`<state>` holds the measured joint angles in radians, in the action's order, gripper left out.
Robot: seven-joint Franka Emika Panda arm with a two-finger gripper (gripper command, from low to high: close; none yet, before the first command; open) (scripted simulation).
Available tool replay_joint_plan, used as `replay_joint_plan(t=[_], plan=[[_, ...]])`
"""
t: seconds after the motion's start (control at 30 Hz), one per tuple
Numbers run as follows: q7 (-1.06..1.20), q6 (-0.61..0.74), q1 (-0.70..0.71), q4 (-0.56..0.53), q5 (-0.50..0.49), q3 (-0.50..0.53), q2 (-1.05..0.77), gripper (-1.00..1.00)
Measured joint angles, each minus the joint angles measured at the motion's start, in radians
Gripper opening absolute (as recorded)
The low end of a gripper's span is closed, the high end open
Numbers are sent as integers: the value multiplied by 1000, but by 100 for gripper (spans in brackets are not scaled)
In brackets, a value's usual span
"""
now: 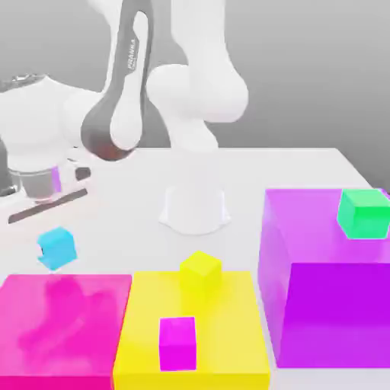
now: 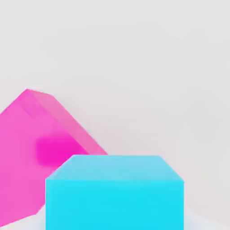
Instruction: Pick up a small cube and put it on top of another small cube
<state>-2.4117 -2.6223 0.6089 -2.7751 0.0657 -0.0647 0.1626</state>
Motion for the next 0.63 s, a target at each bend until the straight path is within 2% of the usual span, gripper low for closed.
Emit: replay_joint_plan(t=[0.3, 0.37, 0.5, 0.53, 0.63], plan=[[-63, 222, -318, -73, 123, -213, 296, -100], [-73, 200, -350, -89, 133, -241, 290, -100], [-85, 53, -348, -121, 129, -269, 174, -100], [-88, 15, -346, -128, 128, -274, 143, 100], [-88, 15, -346, -128, 128, -274, 143, 100]])
